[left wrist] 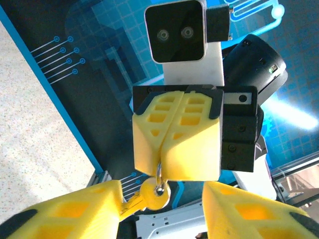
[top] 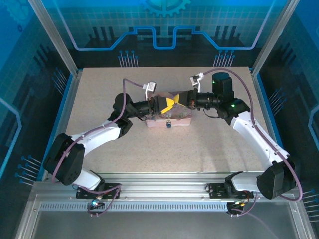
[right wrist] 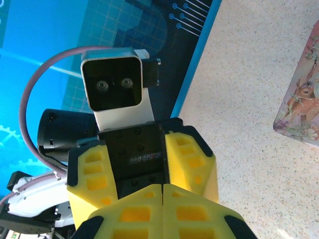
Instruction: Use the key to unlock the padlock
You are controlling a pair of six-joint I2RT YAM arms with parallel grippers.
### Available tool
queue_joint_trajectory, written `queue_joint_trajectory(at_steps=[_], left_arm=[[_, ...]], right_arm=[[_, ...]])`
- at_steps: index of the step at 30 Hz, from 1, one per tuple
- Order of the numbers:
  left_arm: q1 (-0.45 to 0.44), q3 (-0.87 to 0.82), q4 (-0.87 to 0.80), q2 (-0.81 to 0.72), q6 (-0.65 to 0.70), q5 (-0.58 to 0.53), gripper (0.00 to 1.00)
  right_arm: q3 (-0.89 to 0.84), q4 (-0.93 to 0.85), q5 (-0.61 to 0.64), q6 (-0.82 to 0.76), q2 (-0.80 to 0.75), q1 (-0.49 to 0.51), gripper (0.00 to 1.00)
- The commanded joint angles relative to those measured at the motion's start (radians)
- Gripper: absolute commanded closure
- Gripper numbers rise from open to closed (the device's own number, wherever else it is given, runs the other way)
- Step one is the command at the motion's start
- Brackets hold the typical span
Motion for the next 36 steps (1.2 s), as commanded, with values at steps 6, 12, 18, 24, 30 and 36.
queue_joint_trajectory(at_steps=[6,12,18,24,30,36], left_arm=[[-0.009,0.006,0.001,-0.018,0.027,0.015,0.61],[-0.009,0.004,-0.017,-0.033,0.039,0.019,0.75],[-0.009,-0.004,-0.069,-0.058,0.072,0.016,0.83],[-0.008,-0.013,-0.084,-0.068,0.080,0.013,0.86],[-0.006,-0.005,-0.148,-0.087,0.117,0.007,0.84],[-0.003,0.007,-0.198,-0.106,0.148,0.005,0.90]], right_arm=[[-0.012,0.032,-0.020,0.021,-0.008,-0.014,1.00],[-0.026,0.030,-0.014,0.019,-0.015,-0.018,1.00],[-0.037,0.026,-0.010,0.017,-0.019,-0.025,1.00],[-0.042,0.029,-0.013,0.017,-0.024,-0.034,1.00],[-0.042,0.013,-0.028,-0.002,-0.027,-0.033,1.00],[-0.042,-0.011,-0.047,-0.028,-0.031,-0.034,1.00]])
